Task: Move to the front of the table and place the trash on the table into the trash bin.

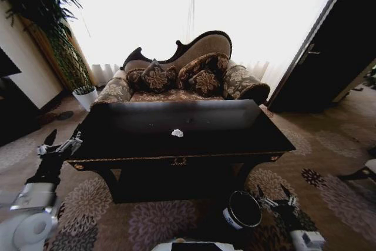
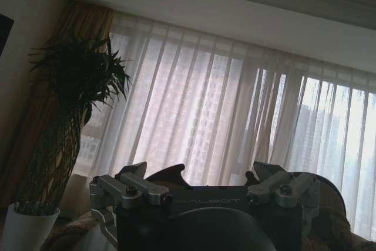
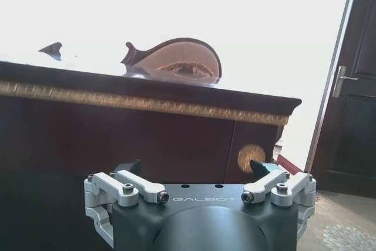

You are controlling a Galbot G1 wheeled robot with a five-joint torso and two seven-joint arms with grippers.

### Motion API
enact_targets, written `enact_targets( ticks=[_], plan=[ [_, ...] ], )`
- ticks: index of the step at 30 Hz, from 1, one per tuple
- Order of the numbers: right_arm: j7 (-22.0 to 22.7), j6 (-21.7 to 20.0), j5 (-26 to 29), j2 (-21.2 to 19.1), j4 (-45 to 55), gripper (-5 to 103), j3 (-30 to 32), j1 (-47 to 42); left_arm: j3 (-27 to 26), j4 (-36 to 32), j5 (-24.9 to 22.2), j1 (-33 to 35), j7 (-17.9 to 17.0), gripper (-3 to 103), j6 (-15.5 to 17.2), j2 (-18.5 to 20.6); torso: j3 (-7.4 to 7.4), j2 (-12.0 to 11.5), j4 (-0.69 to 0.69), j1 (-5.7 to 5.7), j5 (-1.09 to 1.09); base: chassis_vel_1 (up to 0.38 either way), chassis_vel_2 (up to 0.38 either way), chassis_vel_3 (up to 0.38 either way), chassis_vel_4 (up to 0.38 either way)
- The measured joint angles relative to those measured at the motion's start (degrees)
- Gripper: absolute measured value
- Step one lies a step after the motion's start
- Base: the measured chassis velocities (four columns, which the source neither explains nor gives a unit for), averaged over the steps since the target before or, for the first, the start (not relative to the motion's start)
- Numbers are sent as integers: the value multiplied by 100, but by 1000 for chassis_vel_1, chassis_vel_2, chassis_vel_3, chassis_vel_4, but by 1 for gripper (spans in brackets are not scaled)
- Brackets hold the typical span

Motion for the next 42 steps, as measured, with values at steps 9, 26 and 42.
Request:
enact_targets(
  ticks=[9, 26, 42],
  plan=[
    [234, -917, 1159, -543, 1365, 100, 432, 6, -72, -59, 42, 55, 8, 100, -2, -59, 0, 0, 0, 0, 0, 0, 0, 0, 0],
    [1351, -2899, 3279, -1472, 2972, 100, 78, 314, -182, -128, 15, 142, 10, 100, -5, -26, 0, 0, 0, 0, -1, 0, 0, 0, 0],
    [1207, -3728, 2676, -3240, 2644, 100, -1221, 1970, -229, -256, 55, 252, 10, 100, -8, 10, 1, 0, 0, 0, 1, 0, 0, 0, 0]
  ],
)
